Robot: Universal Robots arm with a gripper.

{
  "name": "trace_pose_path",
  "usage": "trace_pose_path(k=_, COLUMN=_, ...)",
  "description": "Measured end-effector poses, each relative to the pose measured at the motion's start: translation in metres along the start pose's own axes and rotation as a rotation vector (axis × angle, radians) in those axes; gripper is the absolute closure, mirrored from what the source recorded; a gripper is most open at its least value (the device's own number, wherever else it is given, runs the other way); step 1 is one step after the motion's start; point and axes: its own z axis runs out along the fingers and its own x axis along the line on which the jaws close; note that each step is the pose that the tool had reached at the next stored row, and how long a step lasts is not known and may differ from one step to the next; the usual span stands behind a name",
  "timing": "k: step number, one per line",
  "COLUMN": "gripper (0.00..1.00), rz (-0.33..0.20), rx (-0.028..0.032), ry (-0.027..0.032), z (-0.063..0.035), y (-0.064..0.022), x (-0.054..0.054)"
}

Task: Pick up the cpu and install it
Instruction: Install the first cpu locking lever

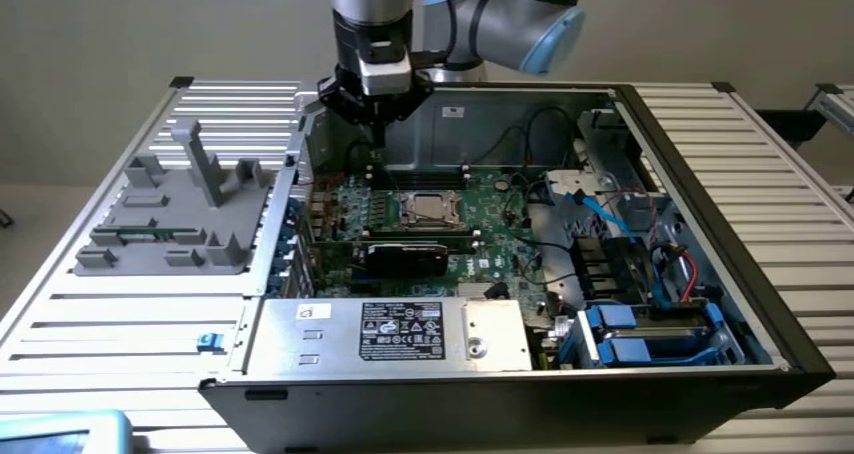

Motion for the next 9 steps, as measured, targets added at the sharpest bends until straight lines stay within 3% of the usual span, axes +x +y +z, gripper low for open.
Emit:
trace_pose_path(k=2, gripper=0.89, rz=0.002, rx=0.0083, ry=-0.0122, z=0.0004, y=0.002, x=-0.0003)
trace_pose_path(k=4, gripper=0.89, rz=0.003, rx=0.0153, ry=-0.0193, z=0.0013, y=0.0044, x=-0.0007)
trace_pose_path(k=9, gripper=0.89, rz=0.003, rx=0.0297, ry=-0.0206, z=0.0065, y=0.0083, x=-0.0011)
